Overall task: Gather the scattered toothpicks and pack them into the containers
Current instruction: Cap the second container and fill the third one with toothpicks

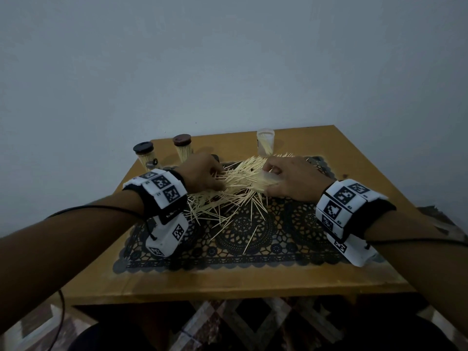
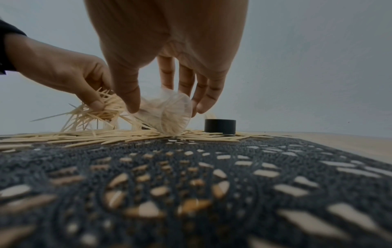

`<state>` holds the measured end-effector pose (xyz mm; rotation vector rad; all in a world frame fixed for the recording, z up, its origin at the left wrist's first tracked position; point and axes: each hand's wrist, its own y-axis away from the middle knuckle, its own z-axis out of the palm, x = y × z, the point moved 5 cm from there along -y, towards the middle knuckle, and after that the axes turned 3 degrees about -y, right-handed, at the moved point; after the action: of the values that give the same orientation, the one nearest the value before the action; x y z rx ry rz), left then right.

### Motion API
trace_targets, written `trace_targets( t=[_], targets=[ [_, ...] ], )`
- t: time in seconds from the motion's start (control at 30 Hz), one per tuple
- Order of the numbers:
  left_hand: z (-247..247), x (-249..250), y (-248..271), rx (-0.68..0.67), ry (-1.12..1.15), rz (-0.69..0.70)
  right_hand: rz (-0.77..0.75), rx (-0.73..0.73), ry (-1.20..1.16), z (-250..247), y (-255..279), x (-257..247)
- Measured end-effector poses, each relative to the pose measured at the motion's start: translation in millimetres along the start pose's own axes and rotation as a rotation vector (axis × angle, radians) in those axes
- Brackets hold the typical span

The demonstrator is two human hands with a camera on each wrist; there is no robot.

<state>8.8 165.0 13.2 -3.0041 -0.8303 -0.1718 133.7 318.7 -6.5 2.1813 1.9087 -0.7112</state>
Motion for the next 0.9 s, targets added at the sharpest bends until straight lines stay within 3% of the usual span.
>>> trace_targets(
  t=[0.3,0.7,0.9],
  targets=[
    [-10,-5,6,-0.073,0.116,0.06,-0.028,0.054,0.039,-1,-1,1],
    [-4,42,-10,-0.081,-0.13,0.223,-0.089,-0.021,0.023,4,-1,-8],
    [-5,53,-13,-0.051,-0.201,0.199,-0.094,-0.023,0.044,4,-1,-6]
  ],
)
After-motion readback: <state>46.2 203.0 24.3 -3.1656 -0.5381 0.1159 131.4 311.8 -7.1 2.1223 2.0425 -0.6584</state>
